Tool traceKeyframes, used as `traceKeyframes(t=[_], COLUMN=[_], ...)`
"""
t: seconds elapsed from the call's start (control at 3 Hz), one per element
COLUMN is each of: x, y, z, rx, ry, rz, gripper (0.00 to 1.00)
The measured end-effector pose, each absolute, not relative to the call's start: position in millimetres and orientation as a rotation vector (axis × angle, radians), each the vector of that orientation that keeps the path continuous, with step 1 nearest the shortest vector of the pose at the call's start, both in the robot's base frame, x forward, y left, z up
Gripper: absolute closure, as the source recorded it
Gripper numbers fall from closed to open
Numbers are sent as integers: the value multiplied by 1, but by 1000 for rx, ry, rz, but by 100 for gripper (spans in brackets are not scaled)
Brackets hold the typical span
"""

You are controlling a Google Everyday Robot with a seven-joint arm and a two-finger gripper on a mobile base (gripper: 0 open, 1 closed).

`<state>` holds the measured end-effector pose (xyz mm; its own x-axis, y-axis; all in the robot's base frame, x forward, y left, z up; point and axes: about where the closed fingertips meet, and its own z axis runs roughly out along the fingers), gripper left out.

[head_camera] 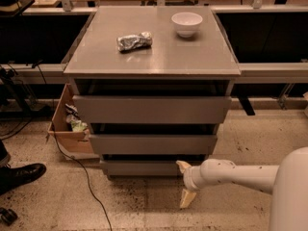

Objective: Open bottom drawer

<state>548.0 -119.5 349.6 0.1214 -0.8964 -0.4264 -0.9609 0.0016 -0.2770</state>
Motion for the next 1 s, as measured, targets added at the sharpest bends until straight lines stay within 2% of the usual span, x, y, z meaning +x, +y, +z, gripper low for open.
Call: traceKeyframes(t=[0.67, 1.0], x=[591, 591], y=[-122, -122], z=[258, 258], rx=[-1884, -1884], ry=[1787, 1787], rz=[139, 139], gripper=[0, 0])
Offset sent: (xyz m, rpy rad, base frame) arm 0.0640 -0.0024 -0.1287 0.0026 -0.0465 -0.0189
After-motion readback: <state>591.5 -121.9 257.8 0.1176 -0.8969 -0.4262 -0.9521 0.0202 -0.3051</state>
